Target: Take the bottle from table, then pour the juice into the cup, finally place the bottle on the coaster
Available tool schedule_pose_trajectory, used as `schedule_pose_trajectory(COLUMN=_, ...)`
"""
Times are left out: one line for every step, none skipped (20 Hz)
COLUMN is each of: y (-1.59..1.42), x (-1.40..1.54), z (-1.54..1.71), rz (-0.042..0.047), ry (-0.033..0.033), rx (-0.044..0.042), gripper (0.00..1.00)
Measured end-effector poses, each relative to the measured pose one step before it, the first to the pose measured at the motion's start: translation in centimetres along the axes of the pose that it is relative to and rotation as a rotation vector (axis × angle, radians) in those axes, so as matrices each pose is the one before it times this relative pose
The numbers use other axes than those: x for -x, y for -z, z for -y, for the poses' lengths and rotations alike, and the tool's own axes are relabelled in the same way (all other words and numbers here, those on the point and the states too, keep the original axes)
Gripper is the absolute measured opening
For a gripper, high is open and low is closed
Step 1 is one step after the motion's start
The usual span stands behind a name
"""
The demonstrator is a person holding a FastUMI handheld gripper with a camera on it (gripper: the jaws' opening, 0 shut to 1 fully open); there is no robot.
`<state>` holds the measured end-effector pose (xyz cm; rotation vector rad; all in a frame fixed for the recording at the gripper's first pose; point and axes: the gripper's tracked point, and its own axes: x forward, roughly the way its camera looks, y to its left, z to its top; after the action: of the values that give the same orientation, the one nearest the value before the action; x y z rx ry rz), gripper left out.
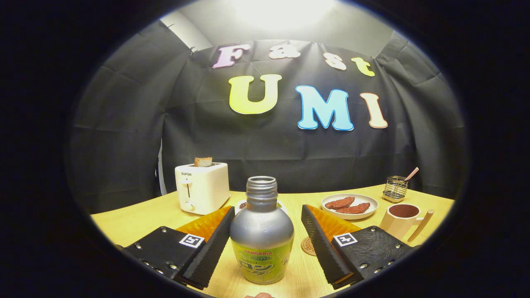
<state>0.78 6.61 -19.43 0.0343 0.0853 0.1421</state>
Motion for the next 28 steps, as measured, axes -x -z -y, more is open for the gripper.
schedule_pose_trajectory(y=0.363, x=-0.179, z=-0.320, rz=-0.00584, ry=-0.00878, rx=0.00525, gripper=0.98)
schedule_pose_trajectory(y=0.475, x=-0.043, z=-0.265, rz=-0.00782, ry=-0.00633, rx=0.00792, gripper=0.98)
schedule_pose_trajectory(y=0.420, x=-0.129, z=-0.150, rz=-0.00926, ry=-0.00292, rx=0.00868, gripper=0.98)
schedule_pose_trajectory(y=0.406, x=-0.064, z=-0.142, rz=-0.00795, ry=-0.00323, rx=0.00734, gripper=0.98)
schedule_pose_trajectory(y=0.251, x=-0.070, z=-0.085, rz=-0.00793, ry=-0.00515, rx=0.00223, gripper=0.98)
schedule_pose_trajectory(y=0.302, x=-0.119, z=-0.283, rz=-0.00550, ry=-0.00917, rx=-0.00091, gripper=0.98)
schedule_pose_trajectory(y=0.127, x=-0.035, z=-0.050, rz=-0.00377, ry=-0.00068, rx=-0.00161, gripper=0.98)
schedule_pose_trajectory(y=0.081, x=-0.070, z=0.314, rz=-0.00092, ry=0.01338, rx=-0.00235, gripper=0.98)
schedule_pose_trajectory(y=0.207, x=0.052, z=0.101, rz=-0.00631, ry=0.00225, rx=-0.00827, gripper=0.98)
schedule_pose_trajectory(y=0.307, x=-0.181, z=-0.080, rz=-0.00972, ry=0.00018, rx=-0.01193, gripper=0.94)
schedule_pose_trajectory(y=0.164, x=0.090, z=0.210, rz=-0.01051, ry=0.00693, rx=-0.00891, gripper=0.94)
schedule_pose_trajectory(y=-0.124, x=-0.154, z=-0.120, rz=0.00738, ry=-0.01750, rx=-0.00504, gripper=0.90)
schedule_pose_trajectory(y=0.038, x=0.013, z=-0.243, rz=-0.00387, ry=-0.00620, rx=0.00179, gripper=0.85)
schedule_pose_trajectory(y=0.001, x=0.366, z=-0.111, rz=-0.00238, ry=-0.00628, rx=0.00062, gripper=0.81)
schedule_pose_trajectory(y=0.006, x=0.108, z=0.053, rz=-0.00503, ry=-0.00103, rx=0.00010, gripper=0.80)
schedule_pose_trajectory(y=-0.021, x=0.158, z=0.274, rz=-0.00719, ry=0.00847, rx=-0.00261, gripper=0.80)
schedule_pose_trajectory(y=-0.087, x=0.196, z=0.383, rz=-0.00258, ry=0.00983, rx=-0.00601, gripper=0.78)
schedule_pose_trajectory(y=-0.439, x=0.257, z=0.439, rz=0.00421, ry=0.01078, rx=-0.01183, gripper=0.78)
schedule_pose_trajectory(y=-0.640, x=0.189, z=0.354, rz=0.01089, ry=0.00718, rx=-0.01594, gripper=0.78)
schedule_pose_trajectory(y=-0.541, x=0.170, z=0.384, rz=0.00982, ry=0.00546, rx=-0.02092, gripper=0.78)
schedule_pose_trajectory(y=-0.696, x=0.044, z=0.551, rz=0.00778, ry=0.00688, rx=-0.02212, gripper=0.78)
schedule_pose_trajectory(y=-0.523, x=-0.032, z=0.583, rz=0.00418, ry=0.00643, rx=-0.02527, gripper=0.78)
schedule_pose_trajectory(y=-0.466, x=0.030, z=0.538, rz=0.00115, ry=0.00117, rx=-0.02681, gripper=0.78)
schedule_pose_trajectory(y=-0.412, x=-0.043, z=0.388, rz=0.00152, ry=-0.00120, rx=-0.02758, gripper=0.78)
schedule_pose_trajectory(y=-0.480, x=-0.006, z=0.498, rz=0.00572, ry=0.00201, rx=-0.02112, gripper=0.78)
schedule_pose_trajectory(y=-0.382, x=-0.027, z=0.587, rz=0.00673, ry=0.00368, rx=-0.02179, gripper=0.78)
schedule_pose_trajectory(y=-0.357, x=-0.100, z=0.415, rz=0.00432, ry=-0.00158, rx=-0.02577, gripper=0.78)
schedule_pose_trajectory(y=-0.146, x=-0.084, z=0.203, rz=-0.00344, ry=-0.00779, rx=-0.03059, gripper=0.78)
